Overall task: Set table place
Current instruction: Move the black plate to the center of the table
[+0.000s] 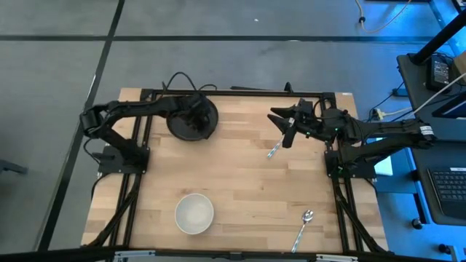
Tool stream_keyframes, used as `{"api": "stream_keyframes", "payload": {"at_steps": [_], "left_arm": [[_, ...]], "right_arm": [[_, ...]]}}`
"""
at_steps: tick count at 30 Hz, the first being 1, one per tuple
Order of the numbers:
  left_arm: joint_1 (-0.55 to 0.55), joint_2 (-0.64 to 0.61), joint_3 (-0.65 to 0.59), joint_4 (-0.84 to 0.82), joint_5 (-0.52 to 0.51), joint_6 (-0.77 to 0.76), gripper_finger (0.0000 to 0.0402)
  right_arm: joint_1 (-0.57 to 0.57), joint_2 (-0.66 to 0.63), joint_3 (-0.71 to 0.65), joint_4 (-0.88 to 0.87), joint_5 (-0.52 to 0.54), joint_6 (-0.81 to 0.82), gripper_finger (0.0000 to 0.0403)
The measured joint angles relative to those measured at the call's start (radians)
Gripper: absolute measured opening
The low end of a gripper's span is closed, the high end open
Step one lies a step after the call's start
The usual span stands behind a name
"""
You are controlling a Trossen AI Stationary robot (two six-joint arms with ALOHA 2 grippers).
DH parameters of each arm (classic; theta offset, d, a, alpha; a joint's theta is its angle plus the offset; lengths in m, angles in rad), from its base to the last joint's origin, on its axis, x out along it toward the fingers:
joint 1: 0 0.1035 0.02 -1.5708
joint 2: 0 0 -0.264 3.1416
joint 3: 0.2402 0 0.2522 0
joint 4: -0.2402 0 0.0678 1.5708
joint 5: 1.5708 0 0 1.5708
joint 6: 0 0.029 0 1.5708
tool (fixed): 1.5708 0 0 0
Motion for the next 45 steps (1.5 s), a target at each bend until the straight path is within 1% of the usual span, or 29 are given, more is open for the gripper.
{"api": "stream_keyframes", "payload": {"at_steps": [4, 10, 18, 20, 35, 40, 45], "left_arm": [[0.021, 0.026, 0.000, 0.004, 0.003, 0.045, 0.0057], [0.018, 0.082, 0.000, 0.033, 0.001, 0.129, 0.0057], [0.001, 0.172, 0.000, 0.034, 0.001, 0.129, 0.0057], [-0.008, 0.183, 0.000, 0.033, -0.015, 0.128, 0.0057], [-0.017, 0.181, 0.001, 0.037, -0.035, 0.102, 0.0057], [-0.016, 0.181, 0.055, 0.018, -0.098, 0.103, 0.0057], [-0.016, 0.181, 0.134, 0.013, -0.110, 0.131, 0.0057]], "right_arm": [[0.000, 0.000, 0.000, 0.000, 0.000, -0.001, 0.0156], [0.000, 0.000, 0.000, 0.000, 0.000, -0.037, 0.0156], [0.000, 0.000, 0.000, 0.000, 0.000, -0.038, 0.0156], [0.000, 0.000, 0.000, -0.001, 0.000, -0.032, 0.0156], [0.000, 0.000, 0.000, -0.001, 0.000, -0.034, 0.0156], [0.000, 0.000, 0.000, -0.001, 0.000, -0.035, 0.0156], [0.000, 0.000, 0.000, -0.002, 0.000, -0.035, 0.0156]]}}
